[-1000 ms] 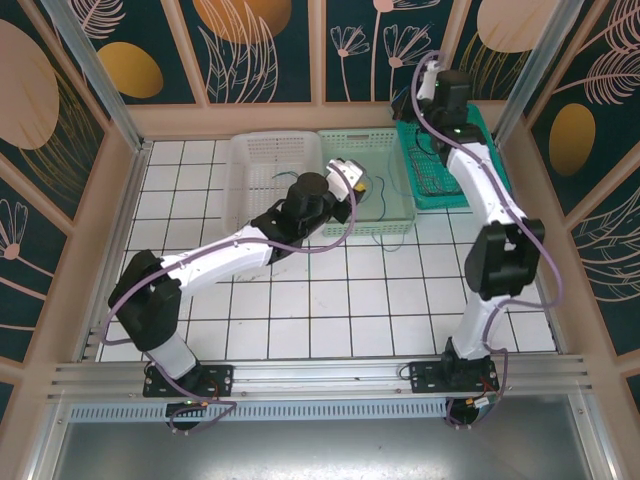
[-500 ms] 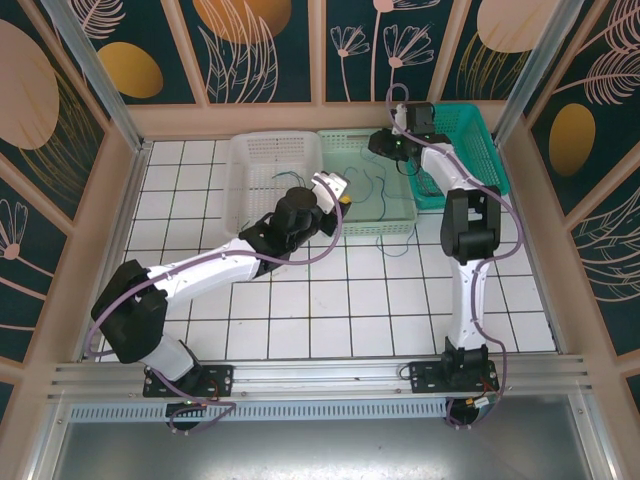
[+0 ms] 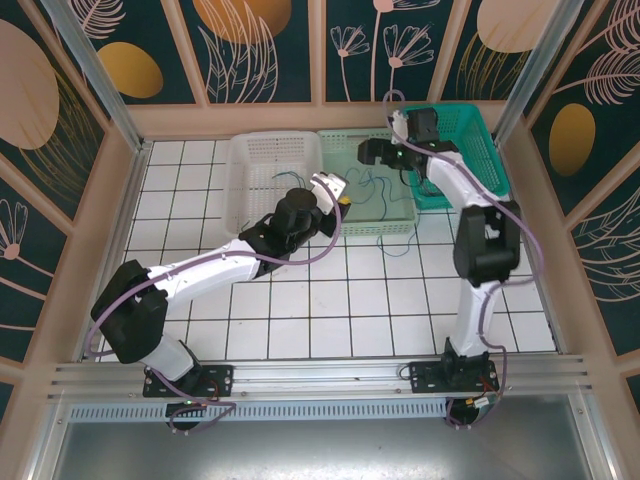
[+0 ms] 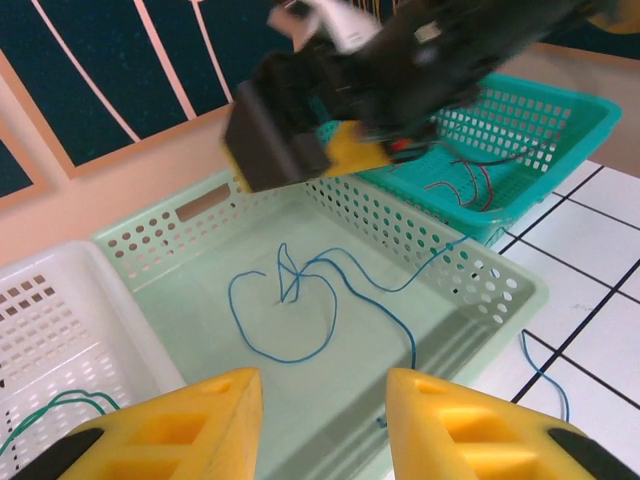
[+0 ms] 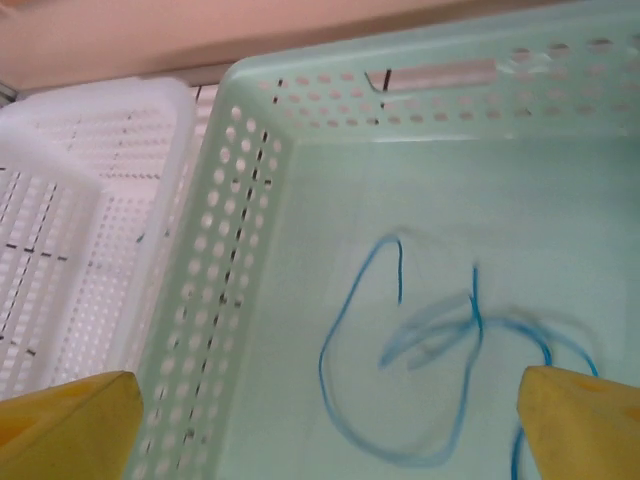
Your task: Untangle the cables
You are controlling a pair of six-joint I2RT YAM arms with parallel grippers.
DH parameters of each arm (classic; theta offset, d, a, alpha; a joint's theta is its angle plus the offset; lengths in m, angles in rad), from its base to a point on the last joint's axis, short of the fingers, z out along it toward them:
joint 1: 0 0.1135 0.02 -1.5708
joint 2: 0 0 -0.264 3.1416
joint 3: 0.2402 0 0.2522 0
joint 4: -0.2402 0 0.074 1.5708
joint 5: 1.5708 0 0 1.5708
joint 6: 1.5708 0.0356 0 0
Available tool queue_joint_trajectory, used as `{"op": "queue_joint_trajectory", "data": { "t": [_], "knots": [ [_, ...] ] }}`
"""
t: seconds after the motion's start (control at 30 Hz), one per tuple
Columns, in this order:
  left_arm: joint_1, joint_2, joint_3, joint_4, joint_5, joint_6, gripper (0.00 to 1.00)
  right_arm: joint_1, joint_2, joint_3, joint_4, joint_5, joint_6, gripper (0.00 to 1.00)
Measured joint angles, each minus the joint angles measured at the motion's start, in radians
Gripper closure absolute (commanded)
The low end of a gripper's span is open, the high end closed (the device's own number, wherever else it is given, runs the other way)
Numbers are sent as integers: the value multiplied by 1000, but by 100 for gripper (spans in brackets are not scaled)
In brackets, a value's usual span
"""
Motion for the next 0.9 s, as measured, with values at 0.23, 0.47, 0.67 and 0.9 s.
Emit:
{"op": "queue_joint_trajectory", "data": {
  "t": [0.23, 0.47, 0.67, 0.9],
  "knots": [
    [0, -8, -58, 0, 4, -23, 60, -3, -465, -443, 83, 161, 55, 17],
    [0, -58, -127, 34, 37, -61, 54, -13, -617, -737, 86, 247, 139, 29],
    [0, -55, -140, 45, 82, -88, 52, -12, -671, -839, 69, 274, 208, 41],
    [0, -55, -206, 56, 98, -121, 46, -3, -658, -932, 68, 271, 277, 43]
  ]
}}
